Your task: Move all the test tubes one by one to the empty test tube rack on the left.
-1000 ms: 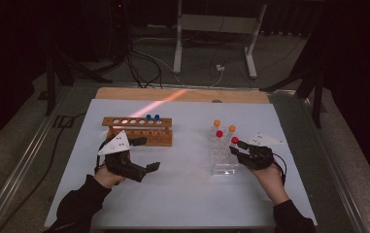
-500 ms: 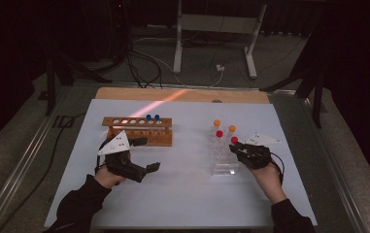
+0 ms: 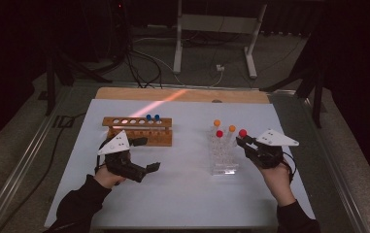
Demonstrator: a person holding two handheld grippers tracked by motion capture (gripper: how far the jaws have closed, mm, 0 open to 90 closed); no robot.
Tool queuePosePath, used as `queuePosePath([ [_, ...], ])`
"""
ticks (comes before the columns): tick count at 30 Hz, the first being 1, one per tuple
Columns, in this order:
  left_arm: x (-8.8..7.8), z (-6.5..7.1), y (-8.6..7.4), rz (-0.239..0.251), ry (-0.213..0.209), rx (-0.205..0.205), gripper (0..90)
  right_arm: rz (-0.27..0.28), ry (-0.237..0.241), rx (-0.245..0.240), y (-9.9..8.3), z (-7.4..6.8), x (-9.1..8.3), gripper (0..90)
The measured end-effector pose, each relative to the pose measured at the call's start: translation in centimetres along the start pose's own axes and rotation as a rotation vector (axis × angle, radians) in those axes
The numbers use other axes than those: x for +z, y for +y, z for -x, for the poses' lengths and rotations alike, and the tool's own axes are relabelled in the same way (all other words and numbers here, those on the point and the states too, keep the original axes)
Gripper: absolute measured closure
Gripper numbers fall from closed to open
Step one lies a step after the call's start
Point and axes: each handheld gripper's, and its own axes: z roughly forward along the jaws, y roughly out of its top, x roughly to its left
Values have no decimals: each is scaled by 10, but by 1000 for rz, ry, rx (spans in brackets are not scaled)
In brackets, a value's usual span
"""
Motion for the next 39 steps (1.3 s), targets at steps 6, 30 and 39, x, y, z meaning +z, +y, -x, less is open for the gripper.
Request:
queuePosePath([
  [6,0,4,4,3,-10,9,14,43,48,-20,14,-12,-13,749],
  [30,14,35,18,-24,-90,41,20,-41,362,-120,7,-96,26,749],
  [39,23,50,20,-28,-125,75,76,-61,439,-154,5,-120,33,749],
])
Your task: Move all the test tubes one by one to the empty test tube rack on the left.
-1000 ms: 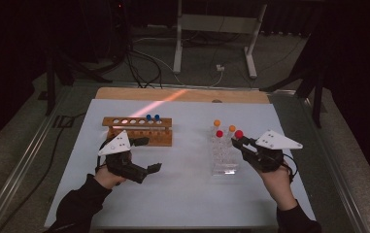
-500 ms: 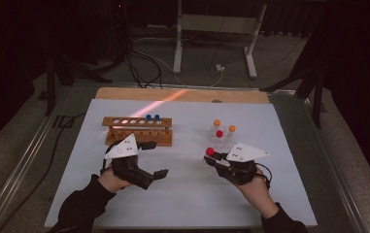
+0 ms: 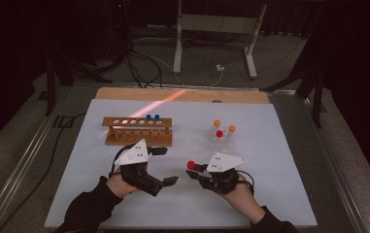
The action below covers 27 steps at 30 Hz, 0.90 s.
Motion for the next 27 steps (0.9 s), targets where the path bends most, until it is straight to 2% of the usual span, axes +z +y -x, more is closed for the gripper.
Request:
queuePosePath([
  [8,8,5,-2,9,-13,26,342,-12,29,-5,0,-7,6,749],
  [13,18,11,-3,-2,9,58,477,-20,37,-4,1,-9,9,749],
  [21,29,15,-3,-15,43,75,636,-19,30,-4,2,-7,6,749],
  [27,34,18,-3,-21,64,115,706,-19,23,5,2,-6,6,748],
])
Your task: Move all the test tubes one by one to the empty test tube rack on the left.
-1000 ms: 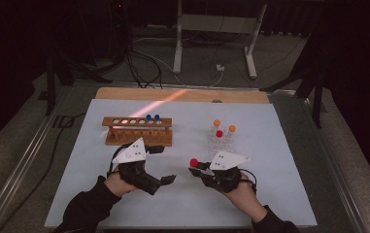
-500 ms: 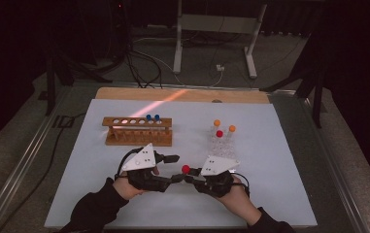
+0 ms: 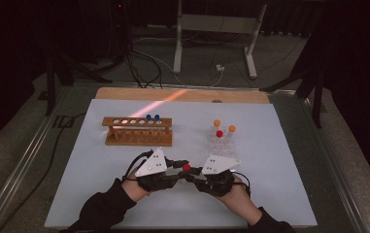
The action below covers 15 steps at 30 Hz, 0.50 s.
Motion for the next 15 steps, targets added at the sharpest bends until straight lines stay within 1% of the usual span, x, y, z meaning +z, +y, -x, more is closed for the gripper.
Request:
queuePosePath([
  [3,0,-2,1,0,-1,-16,713,3,-1,12,0,1,-1,735],
  [7,-7,-9,5,11,12,-33,714,22,-18,26,0,3,-4,611],
  [8,-10,-12,7,12,22,-34,715,32,-30,29,0,4,-5,567],
  [10,-17,-19,11,18,41,-41,715,47,-60,28,1,6,-9,517],
  [12,-24,-26,14,22,70,-49,715,67,-61,46,1,8,-13,437],
  [15,-36,-38,19,28,108,-54,715,83,-75,48,1,10,-18,303],
])
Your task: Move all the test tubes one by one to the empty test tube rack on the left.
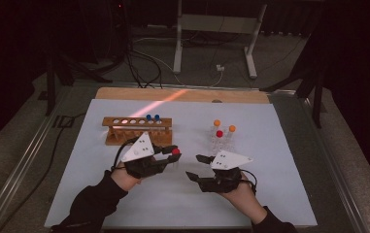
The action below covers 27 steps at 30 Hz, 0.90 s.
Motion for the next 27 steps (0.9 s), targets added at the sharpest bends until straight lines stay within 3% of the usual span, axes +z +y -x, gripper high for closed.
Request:
queuePosePath([
  [9,-29,-43,15,25,124,-31,715,37,-26,69,-1,12,-10,29],
  [13,-36,-63,19,13,200,-47,715,57,-35,101,-3,17,-14,13],
  [16,-38,-75,20,6,242,-51,715,59,-46,98,-3,19,-16,0],
  [20,-41,-92,18,3,268,-64,715,44,-47,87,-3,20,-16,0],
  [24,-41,-111,14,14,322,-91,715,54,-50,83,-3,19,-17,0],
  [27,-39,-121,9,15,340,-114,715,63,-46,81,-3,19,-18,0],
])
